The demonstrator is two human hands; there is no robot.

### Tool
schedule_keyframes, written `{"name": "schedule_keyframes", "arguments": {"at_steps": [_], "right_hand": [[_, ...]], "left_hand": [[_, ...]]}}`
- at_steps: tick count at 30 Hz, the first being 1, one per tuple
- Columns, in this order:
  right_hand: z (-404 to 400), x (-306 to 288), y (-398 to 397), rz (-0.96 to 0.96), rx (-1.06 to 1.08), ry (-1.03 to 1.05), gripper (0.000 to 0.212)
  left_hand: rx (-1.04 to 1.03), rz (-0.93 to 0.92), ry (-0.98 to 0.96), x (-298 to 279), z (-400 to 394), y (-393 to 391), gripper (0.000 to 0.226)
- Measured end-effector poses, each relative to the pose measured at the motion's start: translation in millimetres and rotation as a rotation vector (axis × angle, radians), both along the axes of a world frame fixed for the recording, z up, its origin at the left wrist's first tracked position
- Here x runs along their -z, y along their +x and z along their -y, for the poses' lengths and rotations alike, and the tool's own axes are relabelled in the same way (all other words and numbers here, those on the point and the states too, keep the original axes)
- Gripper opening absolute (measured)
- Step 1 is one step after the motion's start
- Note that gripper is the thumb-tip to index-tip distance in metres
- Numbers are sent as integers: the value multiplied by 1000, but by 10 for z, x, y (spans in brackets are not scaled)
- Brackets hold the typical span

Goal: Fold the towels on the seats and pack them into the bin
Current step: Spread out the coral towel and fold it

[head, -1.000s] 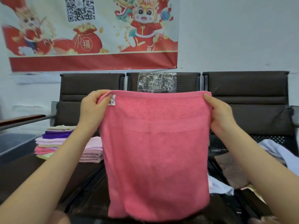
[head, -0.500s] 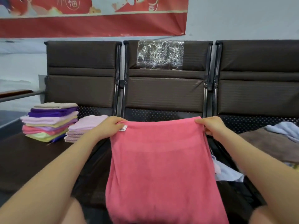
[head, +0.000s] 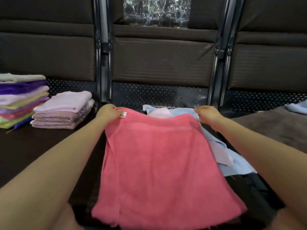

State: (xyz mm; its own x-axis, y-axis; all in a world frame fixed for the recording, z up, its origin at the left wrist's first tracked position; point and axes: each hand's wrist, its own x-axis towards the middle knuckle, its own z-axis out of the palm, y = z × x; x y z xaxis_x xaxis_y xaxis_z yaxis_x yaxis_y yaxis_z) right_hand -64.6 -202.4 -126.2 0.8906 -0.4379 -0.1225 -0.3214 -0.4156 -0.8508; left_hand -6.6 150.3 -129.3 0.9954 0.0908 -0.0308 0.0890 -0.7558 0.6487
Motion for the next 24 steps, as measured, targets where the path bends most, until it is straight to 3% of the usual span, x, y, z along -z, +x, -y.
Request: {"name": "schedule_keyframes", "arguments": {"at_steps": [2,3,5,7,11,15,20,24], "right_hand": [[18,92,-49,-54,-14,-61,23],[10,81,-90,-60,-16,-120,24],[-60,14,-166,-41,-6,-237,23],[-174,-34,-221,15,-9,-326,26],[-615,-74,-534,89,-205,-396,27],[-1096,-183,-887,92,-521,-409,22],[-1495,-180,-1374,14,-853,-264,24],[-1529,-103,-1827,-11,-1055,-315,10]], "left_hand": [[-42,-336,-324,44,-48,-78,39],[-59,-419,-419,39,-61,-128,36],[-107,-397,-436,22,-86,-194,27],[-140,-279,-344,-14,-77,-282,23],[-5,-101,63,-95,-36,-563,34],[125,63,92,-319,20,-1033,33],[282,49,260,-470,-4,-1873,50],[348,-75,452,-261,-134,-2480,61]]}}
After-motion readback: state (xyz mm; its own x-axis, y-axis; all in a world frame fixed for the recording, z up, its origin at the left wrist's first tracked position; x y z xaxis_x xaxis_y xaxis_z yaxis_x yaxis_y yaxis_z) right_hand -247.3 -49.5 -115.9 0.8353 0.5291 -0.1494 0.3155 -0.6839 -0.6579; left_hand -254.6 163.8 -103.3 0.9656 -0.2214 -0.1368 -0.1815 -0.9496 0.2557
